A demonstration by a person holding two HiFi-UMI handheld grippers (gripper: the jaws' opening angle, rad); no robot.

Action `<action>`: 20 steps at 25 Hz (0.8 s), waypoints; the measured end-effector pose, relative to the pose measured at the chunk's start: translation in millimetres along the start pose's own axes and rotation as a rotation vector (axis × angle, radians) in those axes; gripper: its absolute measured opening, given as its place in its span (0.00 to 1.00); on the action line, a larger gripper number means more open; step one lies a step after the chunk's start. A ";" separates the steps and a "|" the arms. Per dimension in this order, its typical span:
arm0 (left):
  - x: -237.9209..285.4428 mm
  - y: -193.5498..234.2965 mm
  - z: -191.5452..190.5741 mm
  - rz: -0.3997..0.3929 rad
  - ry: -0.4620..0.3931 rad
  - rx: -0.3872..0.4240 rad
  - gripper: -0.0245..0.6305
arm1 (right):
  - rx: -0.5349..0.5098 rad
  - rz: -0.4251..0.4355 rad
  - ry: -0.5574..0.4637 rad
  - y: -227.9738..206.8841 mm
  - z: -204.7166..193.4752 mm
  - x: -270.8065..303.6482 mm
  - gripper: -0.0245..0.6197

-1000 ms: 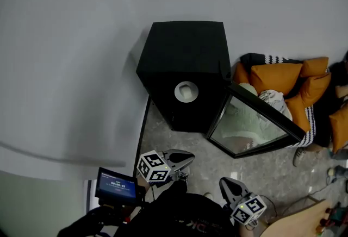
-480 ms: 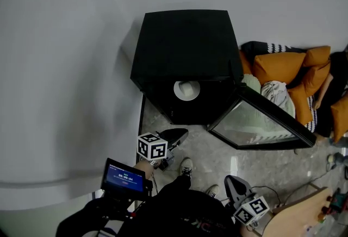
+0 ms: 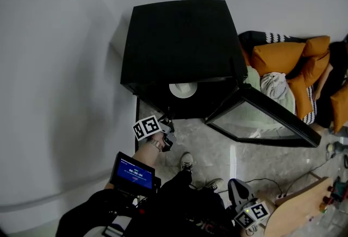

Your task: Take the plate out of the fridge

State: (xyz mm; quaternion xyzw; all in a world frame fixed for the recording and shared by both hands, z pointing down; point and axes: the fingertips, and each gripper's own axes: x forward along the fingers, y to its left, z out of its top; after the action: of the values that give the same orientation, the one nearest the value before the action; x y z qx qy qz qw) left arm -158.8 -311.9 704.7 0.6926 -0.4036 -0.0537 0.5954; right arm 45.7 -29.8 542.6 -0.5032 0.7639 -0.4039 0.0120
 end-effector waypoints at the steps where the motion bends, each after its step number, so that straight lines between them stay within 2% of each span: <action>1: 6.4 7.5 5.0 0.005 -0.017 -0.058 0.04 | 0.006 -0.009 0.002 -1.6 -1.3 0.1 0.05; 4: 26.7 28.9 17.7 0.036 -0.044 -0.160 0.04 | 0.019 -0.038 0.000 -5.8 -4.8 -0.2 0.05; 10: 57.9 56.8 32.4 0.153 -0.072 -0.213 0.04 | 0.119 -0.124 0.023 -8.2 -9.4 -11.7 0.05; 16: 82.7 69.5 39.4 0.215 -0.114 -0.261 0.04 | 0.150 -0.170 -0.005 -19.7 -16.4 -25.5 0.05; 18: 88.4 71.9 37.8 0.222 -0.119 -0.294 0.13 | 0.151 -0.181 -0.007 -22.3 -18.5 -30.8 0.05; 20: 92.1 75.1 35.7 0.235 -0.122 -0.321 0.13 | 0.155 -0.192 -0.012 -24.9 -19.2 -35.9 0.05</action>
State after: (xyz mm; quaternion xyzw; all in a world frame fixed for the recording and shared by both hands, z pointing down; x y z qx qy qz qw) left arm -154.3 -394.6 797.1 0.5325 -0.5033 -0.0892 0.6747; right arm 74.1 5.6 557.2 -0.5740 0.6785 -0.4581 0.0164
